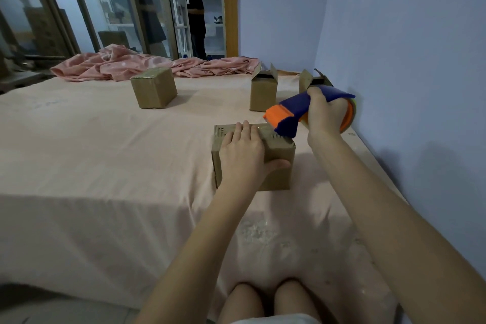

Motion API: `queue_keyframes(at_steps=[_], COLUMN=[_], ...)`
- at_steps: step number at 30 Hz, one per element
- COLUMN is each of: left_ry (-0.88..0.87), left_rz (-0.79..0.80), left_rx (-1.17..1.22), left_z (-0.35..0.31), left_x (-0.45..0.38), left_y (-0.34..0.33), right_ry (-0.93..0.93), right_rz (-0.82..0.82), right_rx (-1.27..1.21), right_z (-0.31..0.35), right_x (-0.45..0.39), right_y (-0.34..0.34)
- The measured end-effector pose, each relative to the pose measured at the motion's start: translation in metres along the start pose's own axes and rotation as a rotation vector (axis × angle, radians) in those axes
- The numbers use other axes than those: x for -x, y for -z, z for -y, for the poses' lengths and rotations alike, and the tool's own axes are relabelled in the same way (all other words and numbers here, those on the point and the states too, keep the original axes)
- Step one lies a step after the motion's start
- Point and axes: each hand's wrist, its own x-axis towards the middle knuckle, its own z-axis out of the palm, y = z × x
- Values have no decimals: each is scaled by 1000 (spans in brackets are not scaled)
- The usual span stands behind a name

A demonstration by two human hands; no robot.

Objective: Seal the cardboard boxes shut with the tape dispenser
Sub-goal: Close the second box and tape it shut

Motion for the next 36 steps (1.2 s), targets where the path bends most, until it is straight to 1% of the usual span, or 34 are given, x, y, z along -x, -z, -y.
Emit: queue_keyframes(at_steps=[2, 4, 7, 11, 16, 21, 26, 28, 30, 32, 36], left_ry=[2, -8, -22, -26, -53, -53, -68, -141, -201, -207, -188], left_rz=[-5, 9, 32, 43, 61, 88, 156, 135, 143, 168, 136], left_rx=[4, -4, 4, 6, 11, 7, -31, -66, 10, 60, -19], left_z=[0, -1, -2, -2, -2, -5, -7, -14, -25, -33, -34], left_x=[1, -1, -5, -4, -3, -5, -14, -19, -20, -20, -18], left_y=[-1, 0, 0, 2, 5, 10, 19, 21, 20, 15, 5], right_ry=[13, 68, 144, 210, 254, 200, 127, 108, 91, 62, 31], right_rz=[-61, -89, -89, -82, -60, -87, -109, -114, -111, -117, -134], right_rx=[-49, -11, 78, 174, 284, 282, 241, 235, 220, 196, 160], right_z=[6, 12, 10, 7, 1, -13, -21, -23, -28, -32, -35], right_x=[-9, -19, -24, -21, -23, -23, -23, -22, -21, -17, -15], right_y=[13, 27, 35, 28, 26, 29, 30, 28, 25, 21, 19])
